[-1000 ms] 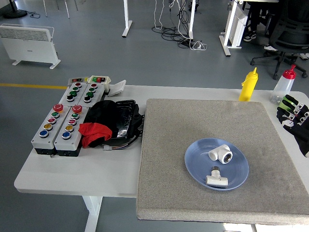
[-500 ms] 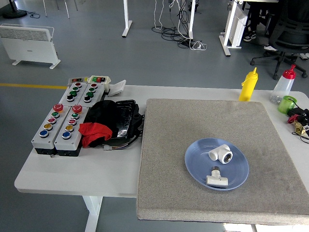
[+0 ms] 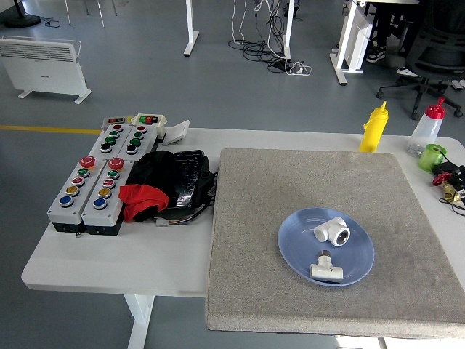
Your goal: Pick pipe place plate twice
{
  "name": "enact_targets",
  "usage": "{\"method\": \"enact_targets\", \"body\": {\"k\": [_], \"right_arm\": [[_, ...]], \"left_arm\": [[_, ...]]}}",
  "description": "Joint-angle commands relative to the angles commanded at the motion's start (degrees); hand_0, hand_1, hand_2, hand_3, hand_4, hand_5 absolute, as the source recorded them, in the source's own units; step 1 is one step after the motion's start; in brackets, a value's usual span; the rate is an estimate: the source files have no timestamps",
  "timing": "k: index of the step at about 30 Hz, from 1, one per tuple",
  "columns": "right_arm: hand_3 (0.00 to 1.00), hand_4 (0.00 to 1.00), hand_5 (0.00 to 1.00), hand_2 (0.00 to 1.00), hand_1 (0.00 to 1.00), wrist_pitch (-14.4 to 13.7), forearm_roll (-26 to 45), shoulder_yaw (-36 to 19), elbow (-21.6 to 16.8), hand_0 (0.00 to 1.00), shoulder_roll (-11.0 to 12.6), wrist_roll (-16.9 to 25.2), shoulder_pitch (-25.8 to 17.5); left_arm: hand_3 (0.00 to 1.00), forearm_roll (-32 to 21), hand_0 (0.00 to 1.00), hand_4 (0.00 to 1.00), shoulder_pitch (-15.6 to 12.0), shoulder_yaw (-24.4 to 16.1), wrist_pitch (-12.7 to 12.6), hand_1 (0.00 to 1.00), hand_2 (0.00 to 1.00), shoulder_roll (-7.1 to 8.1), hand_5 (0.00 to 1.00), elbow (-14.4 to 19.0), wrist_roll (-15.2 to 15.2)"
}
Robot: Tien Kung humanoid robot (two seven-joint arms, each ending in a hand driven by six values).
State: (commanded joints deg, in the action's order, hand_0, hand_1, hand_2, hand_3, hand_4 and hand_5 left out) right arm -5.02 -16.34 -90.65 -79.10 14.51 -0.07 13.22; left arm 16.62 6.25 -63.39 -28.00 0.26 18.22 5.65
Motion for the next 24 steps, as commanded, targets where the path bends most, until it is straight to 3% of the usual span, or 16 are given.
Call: {"method": "enact_targets", "body": {"k": [24], "right_arm": [[0.794,0.58,0.486,0.828,0.787,-2.9,-4.5,0.1,1.9,0.815,-0.6,1.9,-0.7]], "left_arm": [[0.682,0.2,0.621,0.459,0.5,-0.1,0.1,0.621,0.61,-0.03,0.998,0.0,0.2]]}}
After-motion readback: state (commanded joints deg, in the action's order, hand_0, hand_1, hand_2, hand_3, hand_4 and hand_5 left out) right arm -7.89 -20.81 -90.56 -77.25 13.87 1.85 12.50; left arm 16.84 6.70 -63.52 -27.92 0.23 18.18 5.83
